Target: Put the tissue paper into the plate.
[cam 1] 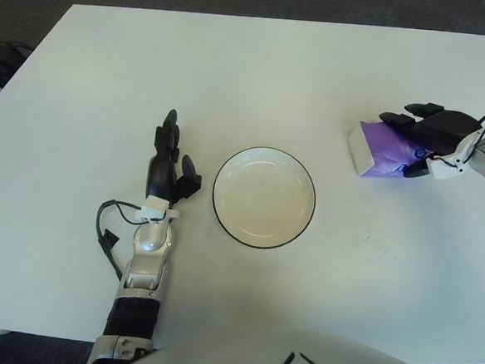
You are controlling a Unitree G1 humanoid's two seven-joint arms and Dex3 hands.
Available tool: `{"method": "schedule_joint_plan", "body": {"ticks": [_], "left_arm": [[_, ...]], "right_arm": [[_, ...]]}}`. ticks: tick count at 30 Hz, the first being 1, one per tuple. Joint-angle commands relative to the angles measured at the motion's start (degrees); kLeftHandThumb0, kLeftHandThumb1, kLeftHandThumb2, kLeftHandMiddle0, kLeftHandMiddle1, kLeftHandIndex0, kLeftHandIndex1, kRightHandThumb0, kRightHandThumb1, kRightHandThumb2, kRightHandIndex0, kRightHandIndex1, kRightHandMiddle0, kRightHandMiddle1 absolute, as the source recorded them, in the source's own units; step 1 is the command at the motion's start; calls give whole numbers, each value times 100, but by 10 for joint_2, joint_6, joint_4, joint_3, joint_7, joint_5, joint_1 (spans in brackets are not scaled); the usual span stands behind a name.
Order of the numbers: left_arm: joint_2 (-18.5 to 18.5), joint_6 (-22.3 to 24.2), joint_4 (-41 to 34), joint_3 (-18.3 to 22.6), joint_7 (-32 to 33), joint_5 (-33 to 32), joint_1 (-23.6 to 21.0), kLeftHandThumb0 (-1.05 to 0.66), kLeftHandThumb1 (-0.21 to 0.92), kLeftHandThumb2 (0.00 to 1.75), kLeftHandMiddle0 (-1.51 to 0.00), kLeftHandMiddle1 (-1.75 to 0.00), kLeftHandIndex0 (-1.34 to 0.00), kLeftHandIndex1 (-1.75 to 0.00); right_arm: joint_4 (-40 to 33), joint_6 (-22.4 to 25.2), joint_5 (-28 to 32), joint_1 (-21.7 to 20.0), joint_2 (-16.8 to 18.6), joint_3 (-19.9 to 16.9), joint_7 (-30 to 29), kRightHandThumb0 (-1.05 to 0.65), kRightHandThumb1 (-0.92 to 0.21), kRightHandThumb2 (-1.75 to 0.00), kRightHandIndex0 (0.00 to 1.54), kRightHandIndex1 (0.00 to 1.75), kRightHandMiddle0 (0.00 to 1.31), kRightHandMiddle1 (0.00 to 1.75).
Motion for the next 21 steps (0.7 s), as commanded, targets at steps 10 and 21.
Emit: {"method": "schedule_joint_plan", "body": {"ticks": [10,21], "left_arm": [[-4,34,37,-1,5,6,28,-78,92,103,-21,-1,0,-40],[-7,30,36,3,10,6,32,-78,92,103,-22,-1,0,-43]], "right_arm": [[174,35,-31,13,127,36,-239,-58,-45,-101,79,165,50,171],[270,-1,12,-15,149,38,-315,-53,-16,-150,119,174,73,175]]}}
